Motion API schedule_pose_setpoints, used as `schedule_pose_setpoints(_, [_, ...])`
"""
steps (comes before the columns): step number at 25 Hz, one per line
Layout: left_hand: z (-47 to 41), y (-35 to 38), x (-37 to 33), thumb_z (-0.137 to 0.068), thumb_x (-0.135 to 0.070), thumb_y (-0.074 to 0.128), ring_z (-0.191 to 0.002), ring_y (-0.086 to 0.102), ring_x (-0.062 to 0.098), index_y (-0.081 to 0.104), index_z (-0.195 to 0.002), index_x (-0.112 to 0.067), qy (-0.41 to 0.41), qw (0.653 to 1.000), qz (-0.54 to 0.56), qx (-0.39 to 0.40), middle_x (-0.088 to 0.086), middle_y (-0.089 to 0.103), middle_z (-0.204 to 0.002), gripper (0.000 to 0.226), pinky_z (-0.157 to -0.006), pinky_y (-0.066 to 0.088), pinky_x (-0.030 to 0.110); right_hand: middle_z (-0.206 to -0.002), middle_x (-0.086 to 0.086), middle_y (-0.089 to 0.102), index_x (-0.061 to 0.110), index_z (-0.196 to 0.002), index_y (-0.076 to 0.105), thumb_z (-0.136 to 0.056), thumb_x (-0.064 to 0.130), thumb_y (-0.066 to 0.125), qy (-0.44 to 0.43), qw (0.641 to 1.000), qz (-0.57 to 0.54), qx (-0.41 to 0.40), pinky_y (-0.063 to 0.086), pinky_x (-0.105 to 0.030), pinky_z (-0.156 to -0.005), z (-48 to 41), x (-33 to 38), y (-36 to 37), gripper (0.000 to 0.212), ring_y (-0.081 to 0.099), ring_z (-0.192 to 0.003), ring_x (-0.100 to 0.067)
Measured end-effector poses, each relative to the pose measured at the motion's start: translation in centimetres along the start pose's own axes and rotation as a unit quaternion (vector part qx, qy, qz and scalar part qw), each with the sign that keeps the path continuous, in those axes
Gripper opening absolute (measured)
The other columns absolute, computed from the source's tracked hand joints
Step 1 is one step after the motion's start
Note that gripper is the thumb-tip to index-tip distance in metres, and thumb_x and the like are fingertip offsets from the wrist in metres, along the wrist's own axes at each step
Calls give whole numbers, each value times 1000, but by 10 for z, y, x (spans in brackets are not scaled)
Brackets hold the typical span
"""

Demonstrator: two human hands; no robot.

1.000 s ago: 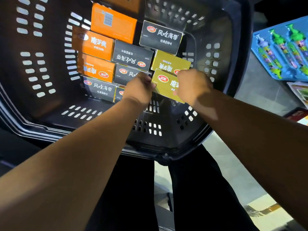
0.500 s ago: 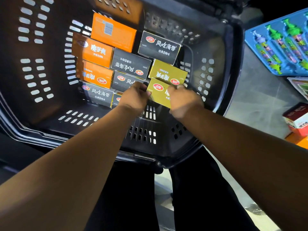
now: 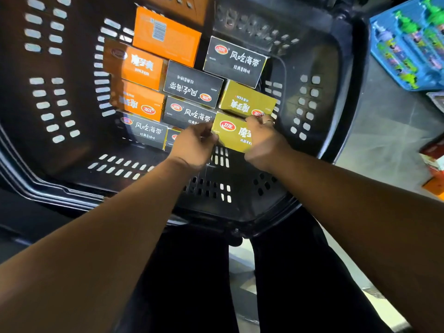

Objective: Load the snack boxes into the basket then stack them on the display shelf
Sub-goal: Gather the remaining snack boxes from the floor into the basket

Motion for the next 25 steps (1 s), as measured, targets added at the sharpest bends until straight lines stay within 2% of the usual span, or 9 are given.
schedule_pose_setpoints(4, [-7, 8, -2, -94, -28, 64, -99, 65, 21, 65, -120, -10, -17, 1000, -16, 7, 5, 71, -105, 31, -86, 50, 28, -154, -15, 11, 20, -140, 29, -80, -6, 64, 16, 1000, -1, 10, 46, -35, -93, -2, -4, 4, 74, 48, -123, -34])
schedule_pose_setpoints(6, [-12, 12, -4, -93, -27, 65, -100, 64, 24, 63, -116, -7, -48, 999, -16, -12, 8, 70, -109, 30, -89, 53, 37, -152, -13, 17, 21, -142, 26, -79, 15, 78, 18, 997, 69, 16, 38, -38, -98, -3, -3, 4, 82, 38, -130, -35])
schedule_pose_setpoints(9, [-20, 18, -6, -94, -30, 65, -107, 63, 23, 60, -120, -10, -69, 996, -40, -31, 6, 69, -116, 34, -90, 47, 27, -147, -14, 27, 20, -143, 26, -69, 50, 82, 5, 961, 271, -51, 33, -44, -100, -3, 2, -8, 97, 31, -132, -34])
schedule_pose_setpoints(11, [-26, 17, -7, -94, -33, 65, -111, 62, 24, 59, -123, -11, -83, 995, -41, -48, 6, 68, -118, 36, -88, 44, 26, -136, -17, 40, 15, -140, 25, -73, 45, 81, 18, 971, 234, -56, 43, -43, -88, -4, 4, -13, 93, 48, -121, -36])
schedule_pose_setpoints(13, [-30, 18, -7, -94, -33, 65, -111, 62, 23, 58, -123, -12, -93, 993, -39, -55, 6, 68, -119, 37, -83, 41, 23, -124, -17, 54, 10, -137, 28, -82, 34, 77, 5, 986, 161, -45, 48, -41, -83, -6, 3, -11, 77, 59, -111, -37])
schedule_pose_setpoints(15, [-31, 18, -7, -93, -33, 65, -109, 61, 21, 58, -124, -12, -92, 993, -42, -53, 5, 67, -118, 38, -79, 38, 22, -123, -16, 57, 7, -132, 41, -90, 24, 68, -23, 986, 165, -26, 47, -37, -86, -7, 3, -8, 53, 58, -112, -35])
schedule_pose_setpoints(17, [-35, 20, -6, -92, -34, 67, -107, 62, 21, 59, -123, -14, -89, 993, -59, -49, 4, 68, -118, 38, -79, 39, 21, -126, -18, 54, 4, -131, 45, -92, 11, 60, -26, 985, 171, -10, 46, -35, -89, -8, 1, -4, 43, 54, -117, -33])
schedule_pose_setpoints(22, [-51, 27, -5, -90, -36, 69, -109, 63, 25, 61, -119, -17, -106, 984, -136, -49, 3, 68, -117, 35, -86, 44, 27, -143, -22, 38, 2, -143, 26, -89, 5, 50, 6, 987, 153, 48, 39, -43, -105, -11, -5, 11, 59, 40, -132, -38])
schedule_pose_setpoints(25, [-58, 29, -1, -90, -45, 65, -101, 64, 31, 66, -109, -20, -104, 965, -237, -50, 5, 69, -107, 31, -80, 48, 34, -152, -20, 27, 5, -149, 16, -89, 5, 51, 25, 980, 183, 80, 30, -46, -110, -15, -5, 15, 70, 28, -140, -37])
Point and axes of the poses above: each hand's wrist, its own z-axis away from the middle knuckle, its own y-axis out of the palm, x = y × z, the point moved 3 cm from there along -z, towards the middle knuckle
